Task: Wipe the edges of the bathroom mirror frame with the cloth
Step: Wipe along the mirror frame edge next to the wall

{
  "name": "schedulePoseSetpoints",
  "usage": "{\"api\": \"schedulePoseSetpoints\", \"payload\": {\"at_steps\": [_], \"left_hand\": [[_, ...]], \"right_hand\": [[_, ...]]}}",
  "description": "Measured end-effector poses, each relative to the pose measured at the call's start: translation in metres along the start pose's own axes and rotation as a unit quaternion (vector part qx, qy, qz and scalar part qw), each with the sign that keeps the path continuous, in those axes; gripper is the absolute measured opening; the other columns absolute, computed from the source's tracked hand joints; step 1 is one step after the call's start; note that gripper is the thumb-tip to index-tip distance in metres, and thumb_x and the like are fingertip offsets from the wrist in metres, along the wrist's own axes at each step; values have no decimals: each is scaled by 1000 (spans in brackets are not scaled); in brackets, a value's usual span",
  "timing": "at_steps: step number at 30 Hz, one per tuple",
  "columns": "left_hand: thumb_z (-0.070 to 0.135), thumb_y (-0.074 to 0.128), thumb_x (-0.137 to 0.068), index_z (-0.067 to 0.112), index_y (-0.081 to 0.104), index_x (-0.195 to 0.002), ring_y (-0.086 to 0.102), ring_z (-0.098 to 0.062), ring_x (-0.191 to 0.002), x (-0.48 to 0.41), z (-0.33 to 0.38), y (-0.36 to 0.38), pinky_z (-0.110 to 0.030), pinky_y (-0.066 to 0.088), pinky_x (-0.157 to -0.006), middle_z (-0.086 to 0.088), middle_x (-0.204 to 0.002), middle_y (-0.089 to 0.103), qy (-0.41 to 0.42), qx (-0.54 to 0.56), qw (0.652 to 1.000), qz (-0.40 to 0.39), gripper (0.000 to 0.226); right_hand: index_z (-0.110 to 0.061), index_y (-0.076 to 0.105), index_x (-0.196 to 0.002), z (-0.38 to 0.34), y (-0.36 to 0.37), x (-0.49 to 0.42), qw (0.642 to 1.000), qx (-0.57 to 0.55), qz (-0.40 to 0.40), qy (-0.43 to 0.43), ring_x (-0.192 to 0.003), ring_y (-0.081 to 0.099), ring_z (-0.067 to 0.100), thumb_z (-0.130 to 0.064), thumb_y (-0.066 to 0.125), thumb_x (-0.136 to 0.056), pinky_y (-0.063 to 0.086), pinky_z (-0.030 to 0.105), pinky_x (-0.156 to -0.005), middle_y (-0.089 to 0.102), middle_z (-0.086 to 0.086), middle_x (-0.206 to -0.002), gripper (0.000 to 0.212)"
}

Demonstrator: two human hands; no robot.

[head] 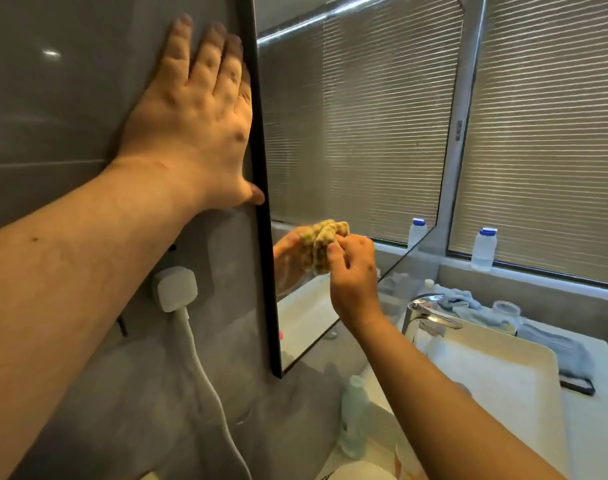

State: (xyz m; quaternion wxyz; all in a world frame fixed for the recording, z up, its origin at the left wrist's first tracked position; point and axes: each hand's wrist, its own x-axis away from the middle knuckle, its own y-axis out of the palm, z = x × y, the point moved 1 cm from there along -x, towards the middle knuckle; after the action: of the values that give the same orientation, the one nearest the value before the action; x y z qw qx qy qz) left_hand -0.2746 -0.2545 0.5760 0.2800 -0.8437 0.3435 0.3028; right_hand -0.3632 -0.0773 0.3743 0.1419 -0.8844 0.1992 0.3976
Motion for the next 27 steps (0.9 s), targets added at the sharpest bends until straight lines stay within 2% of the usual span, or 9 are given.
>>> {"api": "schedulePoseSetpoints", "payload": {"at_steps": [4,7,12,15,17,19,21,23,27], "left_hand": [[94,32,-62,-1,6,-151,5,-36,-149,0,1,-2,-53,3,-119,-20,-161,7,-8,8,1000,0,133],[93,38,-62,0,6,-151,4,-35,-149,0,1,-2,-51,2,-120,-20,-161,6,-21,9,1000,3,133],[85,52,-62,2,15,-150,7,-32,-149,1,3,3,-46,1,-119,-16,-161,10,-48,48,998,-1,127],[83,51,-66,3,13,-151,3,-31,-149,3,8,6,-48,0,-119,-15,-162,6,-55,42,997,-15,123],[83,52,-64,2,12,-151,0,-32,-149,5,10,3,-50,0,-119,-17,-162,5,-49,52,997,-20,126],[90,47,-57,1,13,-150,1,-32,-149,9,10,2,-51,-2,-118,-17,-161,8,-34,52,998,-29,133],[94,39,-54,0,15,-149,3,-31,-149,12,10,0,-52,-4,-118,-17,-160,11,-4,39,998,-39,135],[95,31,-57,0,14,-149,4,-30,-150,14,10,0,-54,-5,-117,-18,-160,12,14,18,999,-49,134],[96,18,-58,0,13,-150,2,-32,-150,14,15,-2,-57,-1,-119,-19,-161,7,22,-10,998,-56,133]], "right_hand": [[-32,58,-82,-8,6,20,998,-62,11,1,-102,53,11,-32,49,-96,45,17,-87,48,0,-108,17],[-14,68,-89,-12,14,47,993,-42,2,-108,-104,55,19,-25,64,-87,46,30,-93,55,1,-108,12],[-5,68,-89,3,10,63,974,-16,-23,-226,-103,56,22,-6,77,-76,45,28,-92,62,6,-112,16],[-6,65,-90,24,3,47,987,-1,-19,-161,-99,57,21,-3,73,-74,47,32,-88,65,8,-106,19],[-9,62,-97,33,-4,38,998,-32,-24,-55,-95,59,17,-3,69,-77,50,34,-85,63,7,-104,22],[-13,58,-108,40,-9,27,994,-77,-30,78,-92,60,5,-4,67,-83,52,23,-83,63,7,-108,28],[-17,55,-117,48,-11,15,983,-84,-15,160,-96,59,8,-8,67,-85,52,26,-89,60,5,-115,35],[-17,57,-119,50,-11,10,978,-72,-5,194,-101,57,14,-11,66,-87,52,36,-95,56,4,-119,34],[-19,58,-112,33,-4,25,987,-66,-15,149,-95,51,3,-11,64,-89,49,33,-93,51,-1,-110,26]]}}
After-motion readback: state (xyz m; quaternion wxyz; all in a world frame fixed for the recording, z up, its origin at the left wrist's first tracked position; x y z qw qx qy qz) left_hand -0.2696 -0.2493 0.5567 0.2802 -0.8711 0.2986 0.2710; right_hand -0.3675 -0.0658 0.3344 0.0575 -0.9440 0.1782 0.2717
